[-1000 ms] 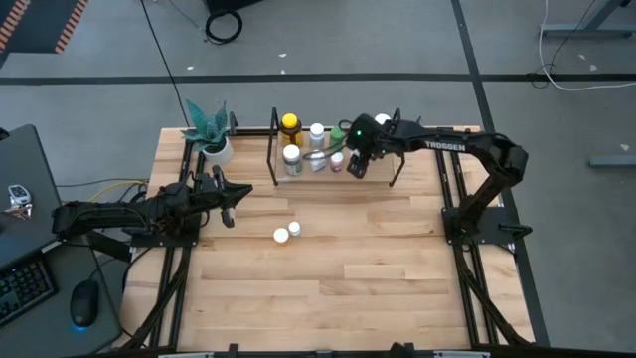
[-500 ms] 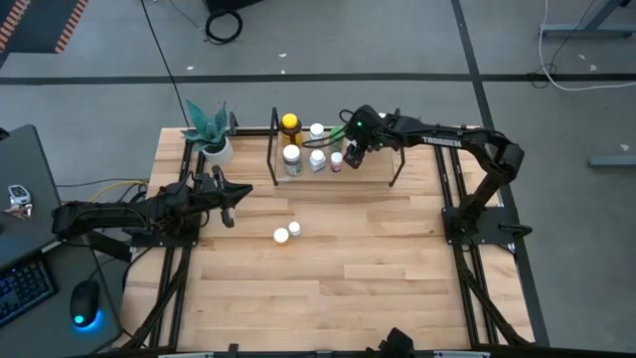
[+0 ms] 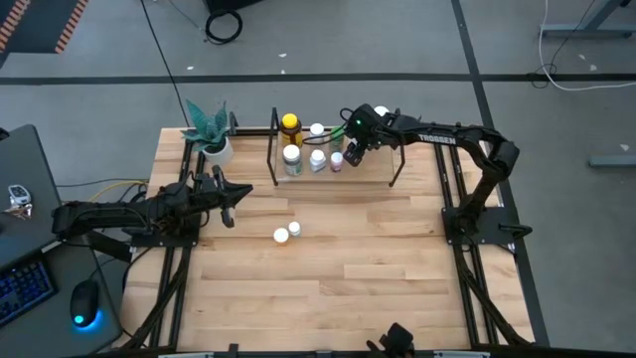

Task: Pick and place medicine bottles onto shelf by color
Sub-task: Put the right orange pill bottle on the shelf

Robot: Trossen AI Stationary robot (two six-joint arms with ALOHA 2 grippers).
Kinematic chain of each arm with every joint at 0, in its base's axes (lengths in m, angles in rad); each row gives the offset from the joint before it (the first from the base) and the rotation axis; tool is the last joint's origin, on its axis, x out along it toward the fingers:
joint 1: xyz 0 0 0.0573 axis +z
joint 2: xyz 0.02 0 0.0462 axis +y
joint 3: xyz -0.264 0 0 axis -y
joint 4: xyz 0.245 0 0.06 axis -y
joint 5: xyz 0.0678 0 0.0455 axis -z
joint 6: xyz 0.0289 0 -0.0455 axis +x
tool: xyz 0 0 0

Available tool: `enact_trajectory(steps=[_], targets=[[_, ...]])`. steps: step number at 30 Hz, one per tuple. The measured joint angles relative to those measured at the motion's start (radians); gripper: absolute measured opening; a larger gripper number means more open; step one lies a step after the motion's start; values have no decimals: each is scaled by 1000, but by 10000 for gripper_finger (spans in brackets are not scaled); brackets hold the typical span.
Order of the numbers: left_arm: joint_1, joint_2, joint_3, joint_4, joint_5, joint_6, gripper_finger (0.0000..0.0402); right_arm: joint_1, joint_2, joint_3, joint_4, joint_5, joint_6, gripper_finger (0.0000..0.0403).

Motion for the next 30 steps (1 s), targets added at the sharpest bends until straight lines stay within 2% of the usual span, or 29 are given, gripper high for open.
enact_trajectory(steps=[7, 18, 30], targets=[[0, 0, 0, 0, 0, 0, 40, 4, 0, 0, 10, -1, 16, 233], [0, 0, 0, 0, 0, 0, 30, 4, 0, 0, 9, -1, 17, 268], [0, 0, 0, 0, 0, 0, 40, 44, -47, 0, -85, 16, 50, 268]])
